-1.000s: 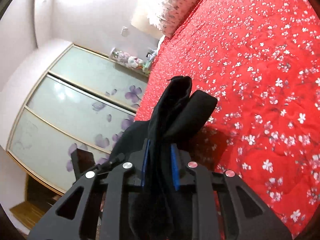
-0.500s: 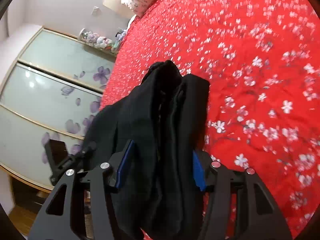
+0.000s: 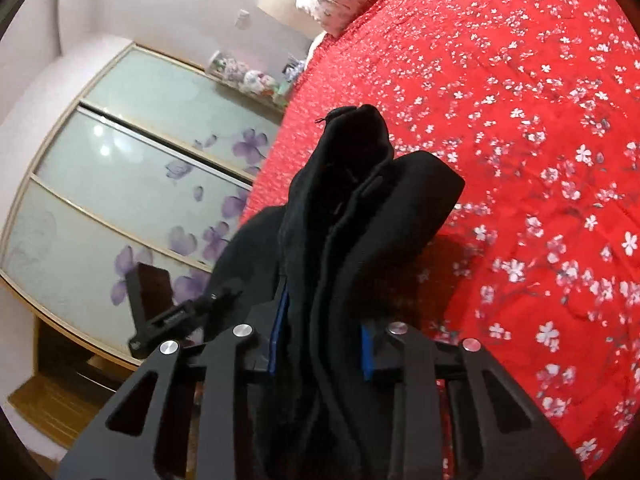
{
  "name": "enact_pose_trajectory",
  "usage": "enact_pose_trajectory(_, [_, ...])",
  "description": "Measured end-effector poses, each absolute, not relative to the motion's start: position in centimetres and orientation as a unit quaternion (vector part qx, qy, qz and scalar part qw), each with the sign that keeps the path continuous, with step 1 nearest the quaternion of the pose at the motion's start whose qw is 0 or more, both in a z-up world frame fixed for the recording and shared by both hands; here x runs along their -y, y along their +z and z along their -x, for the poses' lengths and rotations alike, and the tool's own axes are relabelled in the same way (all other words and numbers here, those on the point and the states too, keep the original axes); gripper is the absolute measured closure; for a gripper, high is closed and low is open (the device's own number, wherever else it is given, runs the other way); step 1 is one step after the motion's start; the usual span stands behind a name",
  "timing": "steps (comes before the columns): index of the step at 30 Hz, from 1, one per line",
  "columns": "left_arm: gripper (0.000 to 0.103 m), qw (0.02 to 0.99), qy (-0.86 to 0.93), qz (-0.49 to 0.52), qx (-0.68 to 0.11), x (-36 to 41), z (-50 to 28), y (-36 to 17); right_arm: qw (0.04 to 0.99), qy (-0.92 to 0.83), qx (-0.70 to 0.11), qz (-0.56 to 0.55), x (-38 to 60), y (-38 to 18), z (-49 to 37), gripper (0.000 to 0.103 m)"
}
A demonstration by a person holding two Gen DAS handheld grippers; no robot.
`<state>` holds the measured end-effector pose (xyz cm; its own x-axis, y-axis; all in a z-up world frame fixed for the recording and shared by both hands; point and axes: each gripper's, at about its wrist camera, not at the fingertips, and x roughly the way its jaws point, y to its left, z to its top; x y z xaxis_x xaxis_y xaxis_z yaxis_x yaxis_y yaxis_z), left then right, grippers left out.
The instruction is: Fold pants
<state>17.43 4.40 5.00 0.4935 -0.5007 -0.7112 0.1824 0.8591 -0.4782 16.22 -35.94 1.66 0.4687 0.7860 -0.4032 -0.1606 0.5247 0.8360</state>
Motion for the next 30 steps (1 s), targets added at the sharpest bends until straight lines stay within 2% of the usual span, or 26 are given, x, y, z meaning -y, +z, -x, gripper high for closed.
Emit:
enact_pose_trajectory(11, [0.087, 0.861, -0.222, 0.174, -0.423, -2.2, -20.5, 7.2, 0.769, 0.300, -0.368, -0.428, 38.6, 2.1, -18.8, 0.073])
enact_pose_trajectory(16, [0.084, 0.858, -0.222, 0.181, -0.426, -0.8, -23.8, 5.5, 0.779, 0.266, -0.370, -0.430, 40.1, 0.7, -20.9, 0.073])
enact_pose_trajectory(18, [0.075, 0.850, -0.197, 0.192, -0.450, -0.9, -25.0, 3.2, 0.788, 0.234, -0.396, -0.410, 40.0, -0.3, -21.2, 0.071])
enact_pose_trajectory(19, [0.066, 0.848, -0.192, 0.200, -0.452, -1.1, -25.2, 2.4, 0.793, 0.214, -0.410, -0.395, 39.8, -0.7, -21.3, 0.065])
enact_pose_trajectory(20, [0.060, 0.846, -0.191, 0.213, -0.449, -1.5, -25.1, 1.8, 0.799, 0.199, -0.420, -0.382, 39.8, -0.8, -21.3, 0.063])
enact_pose_trajectory(21, [0.051, 0.846, -0.187, 0.219, -0.450, -1.8, -25.1, 1.5, 0.800, 0.196, -0.422, -0.378, 39.7, -0.8, -21.0, 0.060])
enact_pose_trajectory(23, [0.040, 0.849, -0.167, 0.229, -0.447, -2.6, -24.8, 1.6, 0.813, 0.171, -0.426, -0.360, 39.9, -0.1, -20.7, 0.039])
enact_pose_trajectory(24, [0.033, 0.856, -0.150, 0.229, -0.438, -3.3, -24.4, 2.0, 0.825, 0.148, -0.422, -0.344, 40.1, 0.6, -20.3, 0.034])
enact_pose_trajectory(27, [0.030, 0.886, -0.118, 0.223, -0.389, -4.8, -22.8, 4.0, 0.865, 0.099, -0.378, -0.316, 41.2, 3.1, -17.8, 0.034])
enact_pose_trajectory(29, [0.028, 0.899, -0.151, 0.212, -0.353, -4.1, -21.3, 5.9, 0.859, 0.153, -0.340, -0.350, 41.3, 4.3, -16.4, 0.034])
enact_pose_trajectory(30, [0.022, 0.898, -0.181, 0.206, -0.344, -3.3, -20.6, 6.6, 0.850, 0.196, -0.328, -0.363, 40.8, 4.7, -16.0, 0.033])
